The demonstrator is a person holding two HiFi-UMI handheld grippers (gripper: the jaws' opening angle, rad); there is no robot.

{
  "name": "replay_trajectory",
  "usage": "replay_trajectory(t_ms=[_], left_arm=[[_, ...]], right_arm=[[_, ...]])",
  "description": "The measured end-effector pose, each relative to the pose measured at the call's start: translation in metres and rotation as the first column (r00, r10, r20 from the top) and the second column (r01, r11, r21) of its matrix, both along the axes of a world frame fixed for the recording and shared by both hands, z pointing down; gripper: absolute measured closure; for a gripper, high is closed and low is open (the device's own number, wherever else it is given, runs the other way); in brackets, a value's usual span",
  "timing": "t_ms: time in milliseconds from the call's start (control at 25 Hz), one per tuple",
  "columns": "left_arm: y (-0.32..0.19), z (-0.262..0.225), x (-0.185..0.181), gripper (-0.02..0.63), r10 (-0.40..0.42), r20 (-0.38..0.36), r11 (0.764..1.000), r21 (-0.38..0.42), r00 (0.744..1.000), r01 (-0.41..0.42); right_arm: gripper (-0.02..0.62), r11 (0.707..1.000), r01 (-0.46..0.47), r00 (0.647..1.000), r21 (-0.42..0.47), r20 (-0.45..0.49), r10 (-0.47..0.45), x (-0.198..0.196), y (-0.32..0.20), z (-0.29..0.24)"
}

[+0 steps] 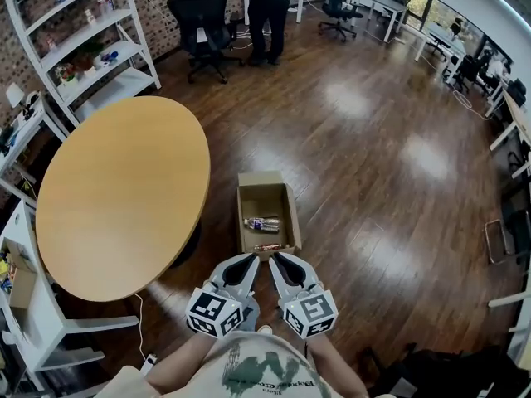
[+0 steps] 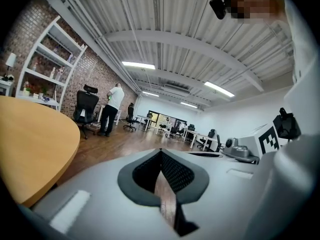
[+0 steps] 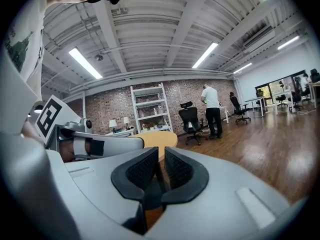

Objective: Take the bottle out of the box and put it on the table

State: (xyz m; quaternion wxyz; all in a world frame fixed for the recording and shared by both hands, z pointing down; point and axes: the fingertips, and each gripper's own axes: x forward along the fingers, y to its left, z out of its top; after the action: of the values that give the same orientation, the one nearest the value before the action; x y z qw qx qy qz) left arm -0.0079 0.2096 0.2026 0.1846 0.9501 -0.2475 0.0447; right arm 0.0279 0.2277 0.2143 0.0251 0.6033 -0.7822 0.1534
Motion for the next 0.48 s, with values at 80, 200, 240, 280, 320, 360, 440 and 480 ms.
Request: replay_trajectory(t_ms=[80,200,240,280,320,360,440,480], left_arm=[[-0.023,0.003,0.006,0.607,-0.003,0.001,1.000,-0.011,1.000,0.003],[-0.055,0.008,0.015,0.607,0.004,0.004,1.000,-0.025,1.000,-0.004],[-0.065,0.009,0.019,0.607,0.008,0.003,1.000,-0.028,1.000,-0.008],[-0.073,0.009,0.022,0.607,0.012,0.001,0.999,-0.030,1.000,-0.012],[-0.081,0.009,0.025,0.607,0.016,-0.002,0.999,-0.032,1.000,-0.016],[-0.088,0.010,0.029,0.607,0.019,-0.007,0.999,-0.035,1.000,-0.019],[-0.100,0.010,0.036,0.607,0.020,-0.022,0.999,-0.043,1.000,-0.021],[-0.106,0.010,0.039,0.607,0.020,-0.030,0.999,-0.047,0.999,-0.021]], right_arm=[[0.560,1.000,0.012,1.000,-0.008,-0.004,-0.012,0.003,-0.024,0.001],[0.560,1.000,0.024,1.000,-0.020,-0.016,-0.024,0.006,-0.058,0.002],[0.560,0.999,0.025,0.999,-0.027,-0.020,-0.025,0.007,-0.067,0.002],[0.560,0.999,0.026,0.999,-0.033,-0.024,-0.026,0.008,-0.076,0.002],[0.560,0.999,0.026,0.999,-0.041,-0.030,-0.028,0.009,-0.083,0.002],[0.560,0.998,0.028,0.999,-0.049,-0.038,-0.030,0.011,-0.090,0.002],[0.558,0.997,0.032,0.998,-0.064,-0.057,-0.035,0.018,-0.101,0.003],[0.558,0.997,0.034,0.997,-0.071,-0.067,-0.039,0.021,-0.107,0.003]])
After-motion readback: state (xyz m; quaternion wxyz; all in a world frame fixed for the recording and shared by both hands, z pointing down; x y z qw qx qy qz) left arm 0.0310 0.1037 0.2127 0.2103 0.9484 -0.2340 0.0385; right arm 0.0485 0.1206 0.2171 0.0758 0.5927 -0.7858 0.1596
